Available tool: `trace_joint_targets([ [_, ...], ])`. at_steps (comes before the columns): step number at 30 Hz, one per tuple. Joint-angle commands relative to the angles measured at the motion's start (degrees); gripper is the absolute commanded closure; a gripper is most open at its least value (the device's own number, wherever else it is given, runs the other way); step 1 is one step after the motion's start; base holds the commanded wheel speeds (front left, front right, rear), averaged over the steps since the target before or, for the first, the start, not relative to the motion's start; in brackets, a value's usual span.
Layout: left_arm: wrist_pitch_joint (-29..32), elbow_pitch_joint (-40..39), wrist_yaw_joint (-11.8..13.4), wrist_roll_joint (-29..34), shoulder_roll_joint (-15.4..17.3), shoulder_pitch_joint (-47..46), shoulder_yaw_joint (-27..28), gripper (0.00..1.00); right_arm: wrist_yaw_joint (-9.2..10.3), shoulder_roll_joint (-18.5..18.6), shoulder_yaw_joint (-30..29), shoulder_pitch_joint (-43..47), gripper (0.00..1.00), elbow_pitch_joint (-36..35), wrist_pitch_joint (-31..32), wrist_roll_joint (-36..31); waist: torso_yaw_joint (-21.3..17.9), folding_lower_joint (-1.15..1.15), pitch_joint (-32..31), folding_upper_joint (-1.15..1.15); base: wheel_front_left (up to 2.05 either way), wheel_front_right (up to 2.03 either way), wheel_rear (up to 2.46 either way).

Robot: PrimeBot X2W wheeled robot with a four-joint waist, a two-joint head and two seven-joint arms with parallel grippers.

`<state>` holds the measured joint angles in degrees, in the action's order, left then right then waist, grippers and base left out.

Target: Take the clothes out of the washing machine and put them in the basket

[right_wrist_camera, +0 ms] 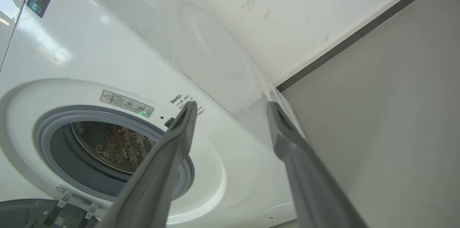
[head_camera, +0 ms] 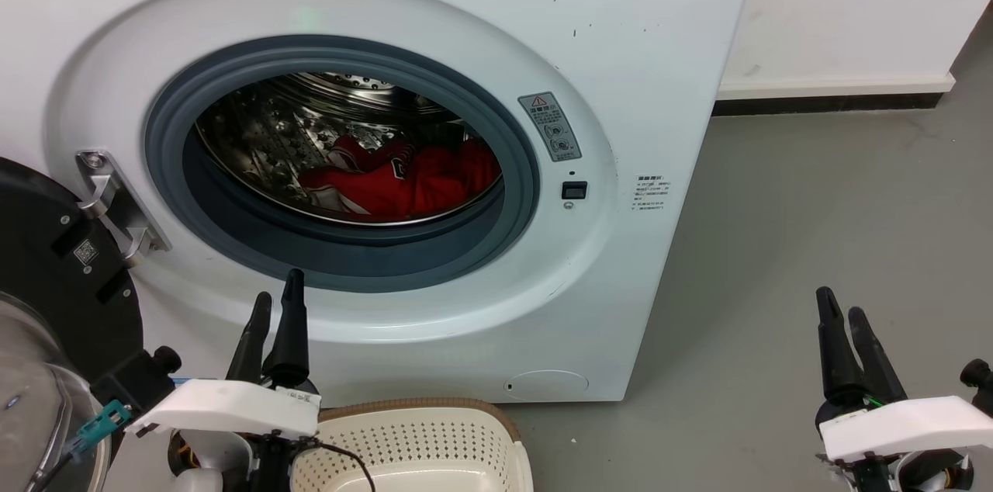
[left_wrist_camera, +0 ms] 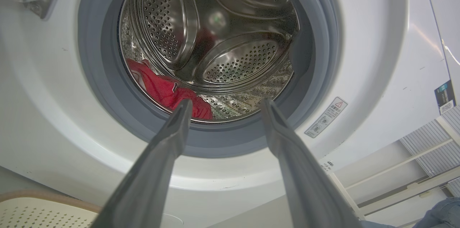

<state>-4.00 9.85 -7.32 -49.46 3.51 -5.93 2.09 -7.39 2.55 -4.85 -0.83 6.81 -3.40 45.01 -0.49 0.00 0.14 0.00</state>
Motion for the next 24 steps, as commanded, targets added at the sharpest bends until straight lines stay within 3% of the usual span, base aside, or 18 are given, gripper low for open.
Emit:
trace_joint_targets([
  [1,-0.7,-0.4,-0.1,2.8,0.7,-1.4,-0.2,0.0,-0.07,0.3,0.1,0.0,0.0,-1.3,-0.3,-3.0,0.0,0.0,0.0,0.0,0.0,0.0,0.0],
  [24,-4.6,3.1,1.3,21.5,2.7,-2.3,-3.2,0.0,-0.1,0.4,0.8,2.0,0.0,-3.5,-0.8,-23.4,-0.2,0.0,-0.2,0.0,0.0,0.0,0.0],
])
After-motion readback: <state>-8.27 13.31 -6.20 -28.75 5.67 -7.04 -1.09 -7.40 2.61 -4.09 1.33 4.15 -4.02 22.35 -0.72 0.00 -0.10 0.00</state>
